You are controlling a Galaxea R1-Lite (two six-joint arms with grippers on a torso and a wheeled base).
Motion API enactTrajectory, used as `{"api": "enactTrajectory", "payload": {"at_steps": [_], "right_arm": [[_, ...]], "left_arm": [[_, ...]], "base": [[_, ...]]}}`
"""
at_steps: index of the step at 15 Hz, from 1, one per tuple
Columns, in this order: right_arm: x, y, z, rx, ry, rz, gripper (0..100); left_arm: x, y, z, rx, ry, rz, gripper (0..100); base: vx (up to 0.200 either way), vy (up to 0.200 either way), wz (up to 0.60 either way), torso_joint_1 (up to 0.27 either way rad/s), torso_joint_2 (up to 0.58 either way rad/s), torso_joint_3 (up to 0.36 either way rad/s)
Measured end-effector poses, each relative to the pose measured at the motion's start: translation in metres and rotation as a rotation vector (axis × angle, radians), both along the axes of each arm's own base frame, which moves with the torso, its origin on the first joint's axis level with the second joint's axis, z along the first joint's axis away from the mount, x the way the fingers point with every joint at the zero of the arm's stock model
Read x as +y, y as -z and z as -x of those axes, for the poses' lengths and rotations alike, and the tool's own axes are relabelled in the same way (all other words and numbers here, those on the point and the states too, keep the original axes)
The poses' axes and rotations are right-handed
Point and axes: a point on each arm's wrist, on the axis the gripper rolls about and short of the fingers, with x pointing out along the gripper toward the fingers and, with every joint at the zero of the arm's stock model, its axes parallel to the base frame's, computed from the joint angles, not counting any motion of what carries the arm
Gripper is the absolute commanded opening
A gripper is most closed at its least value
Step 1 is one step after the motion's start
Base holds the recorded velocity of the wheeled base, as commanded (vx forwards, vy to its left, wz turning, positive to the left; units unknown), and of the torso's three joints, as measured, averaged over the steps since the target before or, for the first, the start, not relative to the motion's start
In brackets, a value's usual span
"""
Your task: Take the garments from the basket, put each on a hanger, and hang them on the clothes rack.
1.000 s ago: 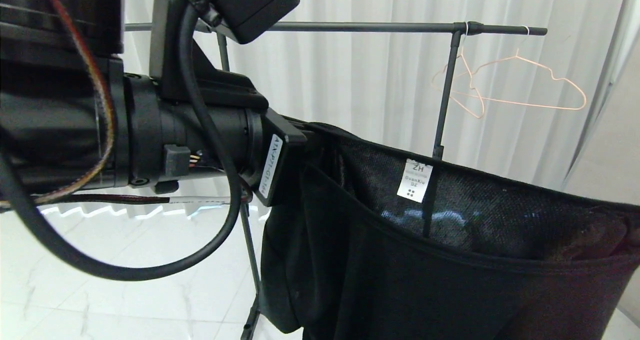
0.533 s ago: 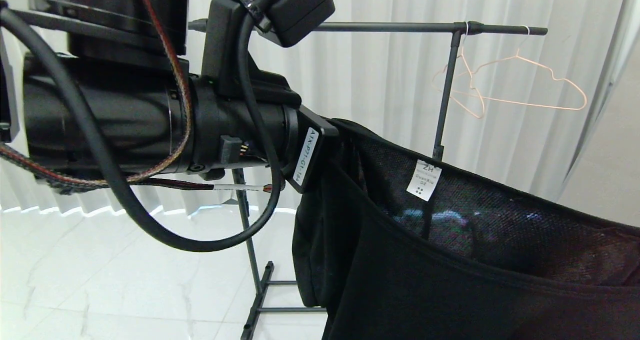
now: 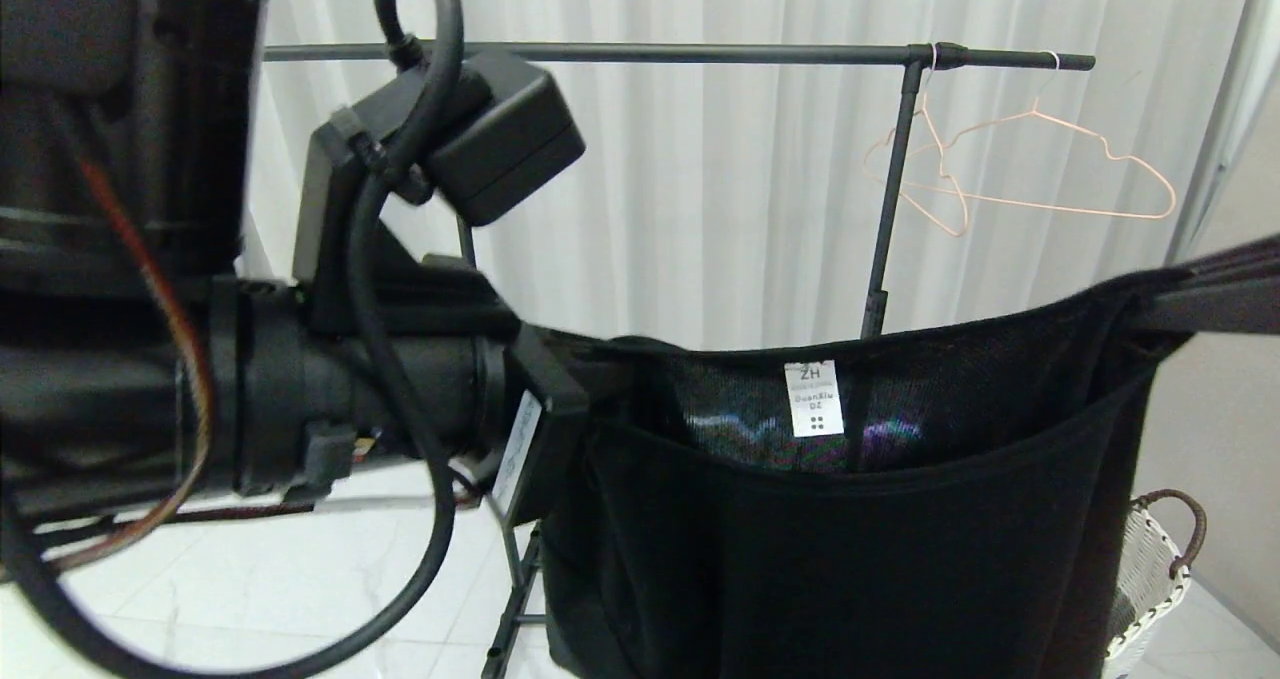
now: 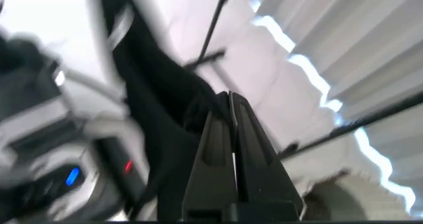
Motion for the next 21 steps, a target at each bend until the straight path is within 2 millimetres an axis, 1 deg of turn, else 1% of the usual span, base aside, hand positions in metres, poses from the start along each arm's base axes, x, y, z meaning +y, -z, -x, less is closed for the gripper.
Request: {"api": "enactTrajectory", "payload": {"at_steps": [2, 5, 7, 11, 13, 14, 16, 18, 20, 21], "right_arm": [[0.011, -0.001, -0.014, -0.035, 0.003, -0.035, 0], [0.029, 0.001, -0.036, -0.056, -0.012, -0.064, 0], [0.035, 0.006, -0.043, -0.039, -0.011, -0.049, 0], [0.038, 0.009, -0.047, -0.024, -0.009, -0.044, 0], [0.037, 0.009, -0.046, -0.022, 0.002, -0.039, 0], [0.033, 0.010, -0.043, -0.004, 0.008, -0.023, 0], [0.019, 0.010, -0.029, 0.045, 0.018, 0.020, 0], [0.007, 0.007, -0.014, 0.062, 0.024, 0.034, 0], [-0.002, 0.002, -0.004, 0.045, 0.028, 0.021, 0], [-0.005, 0.000, -0.002, 0.033, 0.043, 0.018, 0]], "left_arm": [[0.005, 0.009, 0.025, 0.051, 0.051, 0.019, 0], [0.005, 0.009, 0.053, 0.059, 0.151, 0.037, 0], [0.004, 0.009, 0.061, 0.056, 0.185, 0.038, 0], [0.005, 0.009, 0.065, 0.050, 0.194, 0.039, 0], [0.006, 0.006, 0.062, 0.036, 0.158, 0.040, 0], [0.006, 0.003, 0.057, 0.029, 0.131, 0.047, 0], [0.006, -0.013, 0.039, -0.004, 0.052, 0.086, 0], [0.002, -0.029, 0.020, -0.033, -0.006, 0.118, 0], [-0.005, -0.038, 0.004, -0.051, -0.034, 0.134, 0], [-0.008, -0.038, 0.000, -0.070, -0.029, 0.116, 0]], "base": [[0.000, 0.000, 0.00, 0.000, 0.00, 0.000], [0.000, 0.000, 0.00, 0.000, 0.00, 0.000], [0.000, 0.000, 0.00, 0.000, 0.00, 0.000], [0.000, 0.000, 0.00, 0.000, 0.00, 0.000], [0.000, 0.000, 0.00, 0.000, 0.00, 0.000], [0.000, 0.000, 0.00, 0.000, 0.00, 0.000], [0.000, 0.000, 0.00, 0.000, 0.00, 0.000], [0.000, 0.000, 0.00, 0.000, 0.00, 0.000], [0.000, 0.000, 0.00, 0.000, 0.00, 0.000], [0.000, 0.000, 0.00, 0.000, 0.00, 0.000]]}}
